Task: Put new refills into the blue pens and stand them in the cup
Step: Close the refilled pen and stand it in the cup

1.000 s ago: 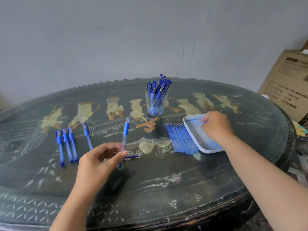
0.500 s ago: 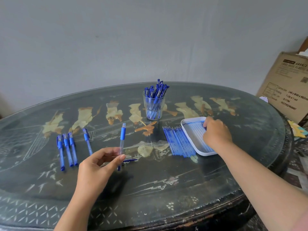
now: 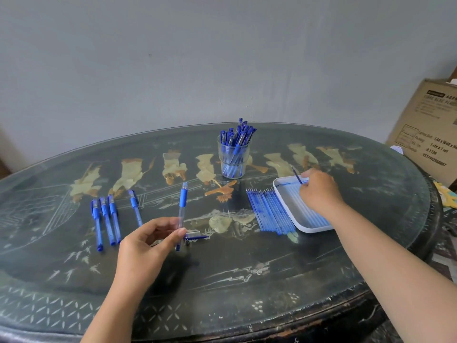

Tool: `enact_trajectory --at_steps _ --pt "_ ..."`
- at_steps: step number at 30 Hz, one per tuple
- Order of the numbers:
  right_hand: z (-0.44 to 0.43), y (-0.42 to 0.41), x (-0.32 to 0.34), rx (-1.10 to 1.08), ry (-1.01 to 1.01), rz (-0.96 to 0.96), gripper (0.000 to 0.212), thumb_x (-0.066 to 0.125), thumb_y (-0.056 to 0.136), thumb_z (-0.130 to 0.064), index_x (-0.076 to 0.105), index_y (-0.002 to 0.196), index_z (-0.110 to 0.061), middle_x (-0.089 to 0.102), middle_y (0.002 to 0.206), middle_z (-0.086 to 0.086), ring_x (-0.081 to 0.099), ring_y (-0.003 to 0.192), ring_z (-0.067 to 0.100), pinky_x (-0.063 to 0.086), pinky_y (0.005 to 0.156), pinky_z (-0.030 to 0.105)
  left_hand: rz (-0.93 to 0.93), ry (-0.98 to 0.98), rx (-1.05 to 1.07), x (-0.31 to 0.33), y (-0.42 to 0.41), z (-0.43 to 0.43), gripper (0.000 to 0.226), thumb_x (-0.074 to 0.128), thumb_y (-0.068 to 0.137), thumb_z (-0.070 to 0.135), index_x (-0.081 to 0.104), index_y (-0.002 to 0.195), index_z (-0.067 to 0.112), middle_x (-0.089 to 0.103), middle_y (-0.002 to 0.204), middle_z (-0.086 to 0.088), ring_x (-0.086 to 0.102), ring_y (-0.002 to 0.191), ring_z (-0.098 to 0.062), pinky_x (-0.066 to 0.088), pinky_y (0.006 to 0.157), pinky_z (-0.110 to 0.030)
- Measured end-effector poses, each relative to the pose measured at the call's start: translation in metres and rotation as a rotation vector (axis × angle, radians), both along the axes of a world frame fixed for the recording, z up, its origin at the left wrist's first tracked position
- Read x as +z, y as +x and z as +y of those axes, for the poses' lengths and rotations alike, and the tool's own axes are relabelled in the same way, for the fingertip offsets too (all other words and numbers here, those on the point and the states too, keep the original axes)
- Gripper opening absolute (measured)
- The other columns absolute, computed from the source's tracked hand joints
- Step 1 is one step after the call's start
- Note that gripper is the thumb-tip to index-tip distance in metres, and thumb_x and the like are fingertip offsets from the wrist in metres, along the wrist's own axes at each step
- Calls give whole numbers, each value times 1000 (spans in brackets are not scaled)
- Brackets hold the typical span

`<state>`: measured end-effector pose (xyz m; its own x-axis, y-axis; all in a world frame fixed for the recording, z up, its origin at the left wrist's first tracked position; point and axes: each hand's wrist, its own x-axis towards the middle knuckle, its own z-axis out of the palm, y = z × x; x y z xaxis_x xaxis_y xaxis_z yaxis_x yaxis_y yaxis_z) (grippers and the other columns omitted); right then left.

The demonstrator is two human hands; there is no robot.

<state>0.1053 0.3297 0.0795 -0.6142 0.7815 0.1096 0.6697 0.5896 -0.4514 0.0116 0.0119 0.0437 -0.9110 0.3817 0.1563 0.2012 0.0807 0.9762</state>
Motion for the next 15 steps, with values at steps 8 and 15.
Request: enact_trajectory --at_steps 8,15 --pt "-99 -20 58 349 -933 825 17 54 98 0 66 105 -9 64 98 8 64 78 14 61 68 36 -7 -12 -42 2 1 -3 22 77 62 31 76 82 40 76 86 3 72 79 -17 57 79 -33" --pt "-149 -38 64 448 -1075 989 15 52 98 0 62 103 -11 56 91 9 62 80 16 61 72 43 -12 -14 -56 0 -2 -9 21 78 62 28 76 78 41 76 84 5 70 74 -12 55 68 -20"
